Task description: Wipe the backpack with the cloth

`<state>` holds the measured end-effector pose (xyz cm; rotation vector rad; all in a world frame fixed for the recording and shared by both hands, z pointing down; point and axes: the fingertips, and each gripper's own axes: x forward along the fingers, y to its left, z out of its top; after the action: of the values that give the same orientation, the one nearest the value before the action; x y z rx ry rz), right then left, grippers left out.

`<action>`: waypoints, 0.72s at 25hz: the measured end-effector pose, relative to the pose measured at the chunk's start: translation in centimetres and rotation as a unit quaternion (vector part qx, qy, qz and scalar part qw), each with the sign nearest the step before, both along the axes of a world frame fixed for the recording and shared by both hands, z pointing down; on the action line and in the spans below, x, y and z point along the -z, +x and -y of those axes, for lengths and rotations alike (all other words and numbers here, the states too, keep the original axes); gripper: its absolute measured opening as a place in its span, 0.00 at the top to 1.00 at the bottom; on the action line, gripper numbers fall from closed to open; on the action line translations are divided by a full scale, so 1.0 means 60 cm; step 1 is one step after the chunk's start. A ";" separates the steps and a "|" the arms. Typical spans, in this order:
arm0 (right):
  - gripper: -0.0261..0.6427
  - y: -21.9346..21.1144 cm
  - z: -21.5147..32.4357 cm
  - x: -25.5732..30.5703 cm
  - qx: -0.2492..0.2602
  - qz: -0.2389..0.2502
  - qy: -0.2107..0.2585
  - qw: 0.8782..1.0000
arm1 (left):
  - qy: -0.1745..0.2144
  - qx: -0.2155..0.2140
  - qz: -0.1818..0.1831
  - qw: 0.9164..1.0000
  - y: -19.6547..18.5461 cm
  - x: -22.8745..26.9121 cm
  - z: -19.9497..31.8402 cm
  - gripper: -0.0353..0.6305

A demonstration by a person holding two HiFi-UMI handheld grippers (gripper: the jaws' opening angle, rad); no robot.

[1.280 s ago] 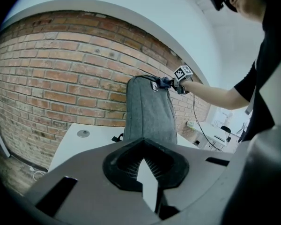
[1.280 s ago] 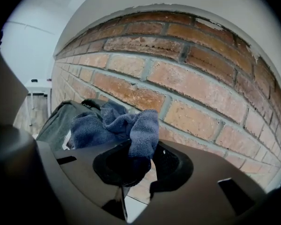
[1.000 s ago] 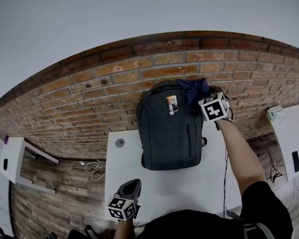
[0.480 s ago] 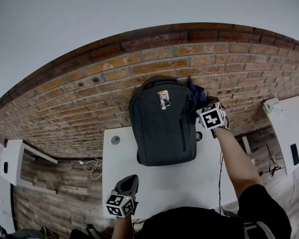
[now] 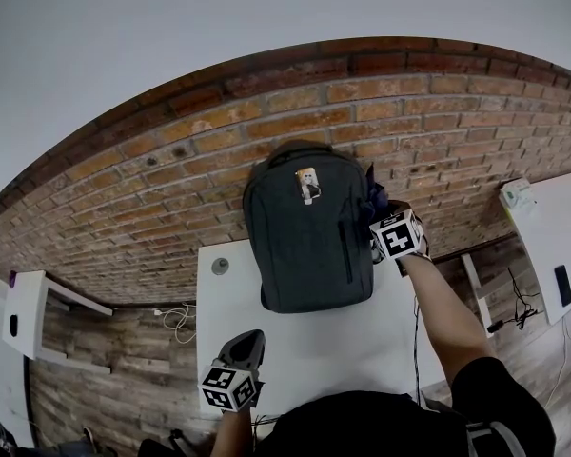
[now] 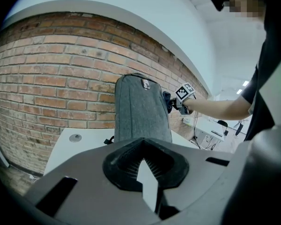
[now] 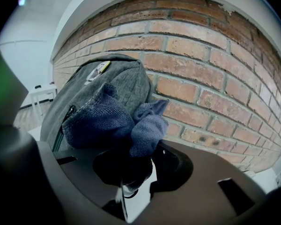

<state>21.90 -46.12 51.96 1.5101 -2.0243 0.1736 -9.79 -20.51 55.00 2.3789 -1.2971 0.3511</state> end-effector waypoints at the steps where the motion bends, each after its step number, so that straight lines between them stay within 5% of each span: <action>1: 0.81 -0.001 -0.005 -0.007 0.001 -0.002 -0.004 1.000 | 0.000 -0.002 0.000 1.000 0.001 0.000 -0.001 0.95; 18: 0.81 -0.010 -0.073 -0.101 0.005 0.011 -0.039 0.999 | -0.002 -0.017 -0.003 1.000 0.012 -0.005 -0.009 0.95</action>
<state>21.32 -41.75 58.00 1.4562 -2.0184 0.2621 -9.09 -19.96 55.33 2.3994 -1.2532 0.3548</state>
